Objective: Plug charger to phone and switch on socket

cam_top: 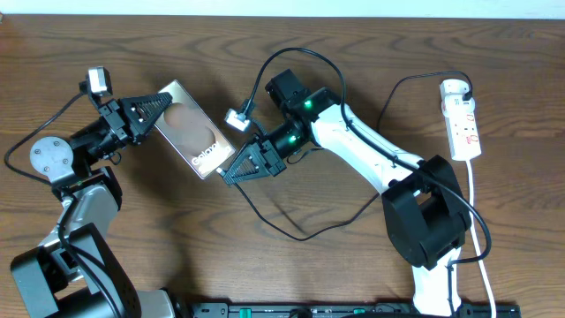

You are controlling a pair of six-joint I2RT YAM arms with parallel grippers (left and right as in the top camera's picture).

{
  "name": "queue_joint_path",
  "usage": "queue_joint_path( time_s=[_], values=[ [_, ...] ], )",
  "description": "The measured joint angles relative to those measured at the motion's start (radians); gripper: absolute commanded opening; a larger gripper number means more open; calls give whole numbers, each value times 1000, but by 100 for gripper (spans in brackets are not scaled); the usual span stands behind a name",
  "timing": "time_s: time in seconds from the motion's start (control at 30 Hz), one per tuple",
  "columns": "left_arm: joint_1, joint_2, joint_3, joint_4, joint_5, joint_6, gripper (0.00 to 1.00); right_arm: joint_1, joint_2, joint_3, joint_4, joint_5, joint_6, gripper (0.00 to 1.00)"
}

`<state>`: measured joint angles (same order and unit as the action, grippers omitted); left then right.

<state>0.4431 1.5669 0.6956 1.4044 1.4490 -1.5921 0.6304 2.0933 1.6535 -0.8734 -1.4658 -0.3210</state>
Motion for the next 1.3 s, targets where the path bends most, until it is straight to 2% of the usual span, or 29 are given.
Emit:
queue_joint_path(
  time_s=[0.83, 1.3],
  values=[
    [0, 0, 0, 0, -8, -1, 7, -15, 0, 0, 5, 0, 1, 1],
    [1, 0, 0, 0, -27, 0, 7, -19, 0, 0, 56, 0, 68, 1]
  ],
)
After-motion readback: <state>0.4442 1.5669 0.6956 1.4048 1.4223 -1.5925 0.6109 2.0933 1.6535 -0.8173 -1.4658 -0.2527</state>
